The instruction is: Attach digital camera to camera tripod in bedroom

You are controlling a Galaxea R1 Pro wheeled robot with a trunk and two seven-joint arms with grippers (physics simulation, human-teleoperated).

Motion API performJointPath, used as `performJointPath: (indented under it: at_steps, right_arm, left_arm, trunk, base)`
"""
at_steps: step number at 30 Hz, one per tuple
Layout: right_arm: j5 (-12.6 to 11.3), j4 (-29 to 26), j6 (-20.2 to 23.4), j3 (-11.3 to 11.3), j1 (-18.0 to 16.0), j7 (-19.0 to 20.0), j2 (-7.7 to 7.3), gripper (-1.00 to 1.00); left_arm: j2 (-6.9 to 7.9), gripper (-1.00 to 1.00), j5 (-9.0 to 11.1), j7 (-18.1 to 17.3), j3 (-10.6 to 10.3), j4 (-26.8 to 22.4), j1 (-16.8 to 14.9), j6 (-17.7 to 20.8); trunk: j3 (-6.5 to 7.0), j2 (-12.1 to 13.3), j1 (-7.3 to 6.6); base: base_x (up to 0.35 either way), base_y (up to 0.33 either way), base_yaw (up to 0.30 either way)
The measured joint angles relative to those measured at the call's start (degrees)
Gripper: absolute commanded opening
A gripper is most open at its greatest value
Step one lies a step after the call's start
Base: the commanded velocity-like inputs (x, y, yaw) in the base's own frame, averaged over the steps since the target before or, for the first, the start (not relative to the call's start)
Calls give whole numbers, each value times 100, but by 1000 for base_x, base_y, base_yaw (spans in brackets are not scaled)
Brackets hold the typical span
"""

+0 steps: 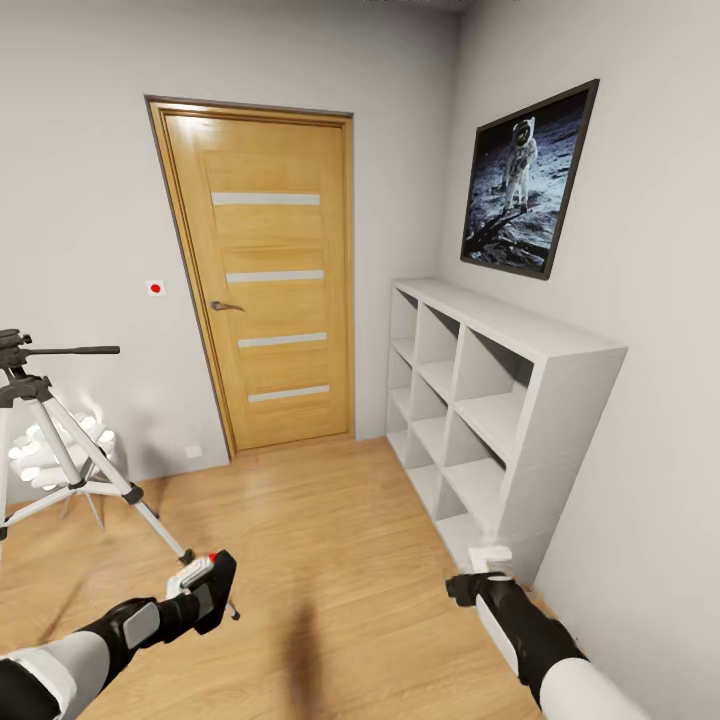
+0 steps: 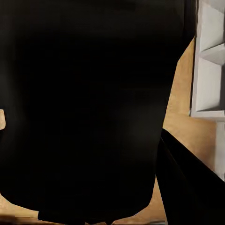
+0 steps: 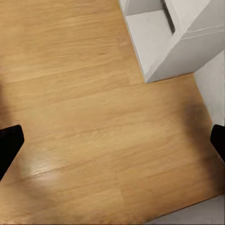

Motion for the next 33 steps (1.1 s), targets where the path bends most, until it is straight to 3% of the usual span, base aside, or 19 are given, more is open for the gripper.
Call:
performJointPath:
  at_steps: [1,2,5,7,10,11,16,22,27,33]
  right_arm:
    - [6,631,-368,4,2,-5,-30,100]
    - [0,982,-545,4,0,-6,-42,100]
    - [-3,1400,-778,-1,-3,-12,-52,100]
    - [-10,1782,-985,-1,-3,-17,-58,100]
    - [-35,2849,-1668,-8,1,-28,-64,100]
    - [-35,2960,-1779,-1,-1,-30,-63,100]
    - [-51,3211,-2246,-2,259,-39,-69,100]
    - [-65,3278,-2574,-11,1003,-41,-76,100]
    - [-53,3287,-2716,-2,1424,-37,-77,100]
    - [-42,3293,-2713,0,1661,-41,-74,100]
  left_arm:
    - [-21,-100,-3,37,58,0,253,-41]
    - [-25,-100,-66,52,-13,16,525,-81]
    - [-31,-100,-67,60,-3,14,689,-142]
    - [-33,-100,-80,69,-14,16,963,-268]
    - [-52,-100,-184,292,-18,18,1753,-677]
    - [-59,-100,-214,351,-12,15,1816,-708]
    - [-127,-100,-429,573,-12,15,2320,-898]
    - [-333,-100,-557,679,-13,13,2711,-1248]
    - [-424,-100,-588,708,3,10,2818,-1351]
    - [-478,-100,-655,719,4,12,2932,-1407]
  trunk:
    - [2,-2,0]
    - [0,2,1]
    - [1,0,0]
    - [1,0,1]
    - [0,0,0]
    - [1,-1,1]
    - [1,-1,0]
    - [0,-1,0]
    - [2,-1,1]
    - [2,-1,1]
  base:
    - [0,0,0]
    - [0,0,0]
    - [0,0,0]
    - [0,0,0]
    - [0,0,0]
    - [0,0,0]
    - [0,0,0]
    - [0,0,0]
    - [0,0,0]
    - [0,0,0]
